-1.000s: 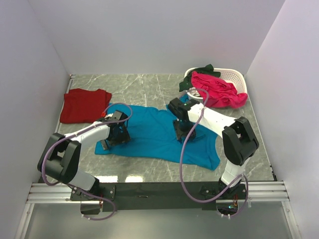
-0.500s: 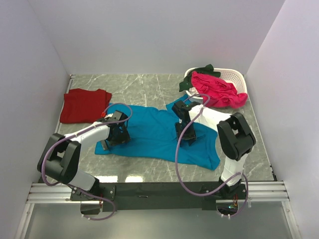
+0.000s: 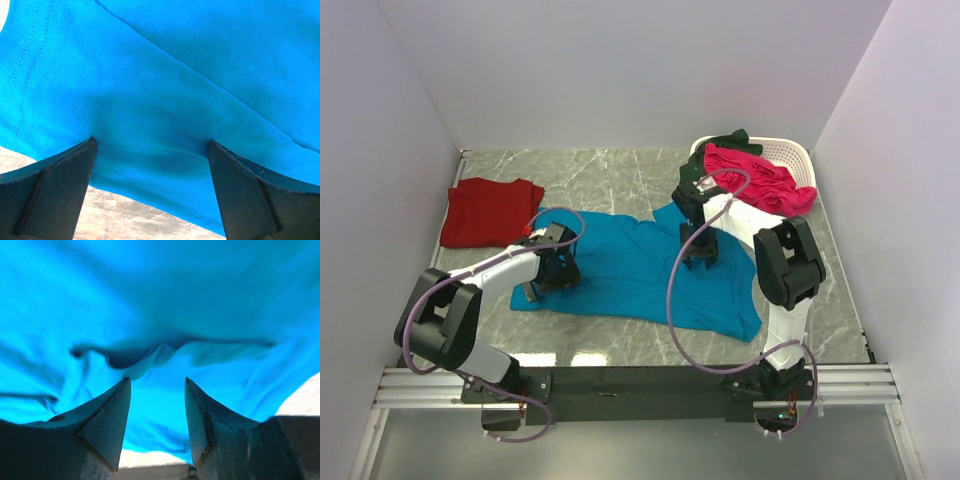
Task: Fold and stack the t-shirts
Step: Fold the tshirt
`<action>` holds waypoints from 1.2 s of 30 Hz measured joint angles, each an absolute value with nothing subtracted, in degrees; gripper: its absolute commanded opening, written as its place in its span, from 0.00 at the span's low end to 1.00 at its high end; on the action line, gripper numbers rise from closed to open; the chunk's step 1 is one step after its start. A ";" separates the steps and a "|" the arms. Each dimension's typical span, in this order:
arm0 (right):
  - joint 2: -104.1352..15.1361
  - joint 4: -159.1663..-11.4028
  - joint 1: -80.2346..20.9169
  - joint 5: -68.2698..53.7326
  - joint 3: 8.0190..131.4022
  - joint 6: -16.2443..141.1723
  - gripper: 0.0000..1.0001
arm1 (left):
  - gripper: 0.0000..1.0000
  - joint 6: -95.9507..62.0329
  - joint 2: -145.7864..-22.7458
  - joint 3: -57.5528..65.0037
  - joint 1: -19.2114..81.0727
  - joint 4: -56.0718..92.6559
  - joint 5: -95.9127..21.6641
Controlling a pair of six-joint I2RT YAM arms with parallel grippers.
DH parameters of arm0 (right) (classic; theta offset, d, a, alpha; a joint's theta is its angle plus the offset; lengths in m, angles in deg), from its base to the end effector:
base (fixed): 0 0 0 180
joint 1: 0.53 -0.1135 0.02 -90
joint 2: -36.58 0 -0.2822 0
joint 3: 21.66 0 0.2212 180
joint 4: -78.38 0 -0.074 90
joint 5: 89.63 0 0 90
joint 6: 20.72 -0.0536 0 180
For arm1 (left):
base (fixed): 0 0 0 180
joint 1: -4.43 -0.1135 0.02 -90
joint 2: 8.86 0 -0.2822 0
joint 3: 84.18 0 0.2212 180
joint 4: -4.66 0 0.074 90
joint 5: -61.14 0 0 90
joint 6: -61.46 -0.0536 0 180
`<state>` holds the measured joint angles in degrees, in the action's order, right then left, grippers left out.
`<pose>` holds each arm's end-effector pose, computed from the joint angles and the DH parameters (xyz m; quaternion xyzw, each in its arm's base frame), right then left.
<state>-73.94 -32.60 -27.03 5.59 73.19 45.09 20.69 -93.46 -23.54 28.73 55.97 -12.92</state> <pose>0.3098 0.1490 0.1912 -0.0180 0.9977 -0.0213 0.0613 0.2134 -0.0802 0.1832 -0.2293 0.9552 0.0342 0.1840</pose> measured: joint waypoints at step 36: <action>-57.76 -36.93 -19.71 -2.87 45.95 36.07 0.54 | 0.99 19.14 -97.09 -20.43 28.73 54.00 -12.42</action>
<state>-57.76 -36.93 -19.71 -2.87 45.95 36.07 19.14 -97.09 -20.43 28.73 54.00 -12.42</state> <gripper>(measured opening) 0.544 0.993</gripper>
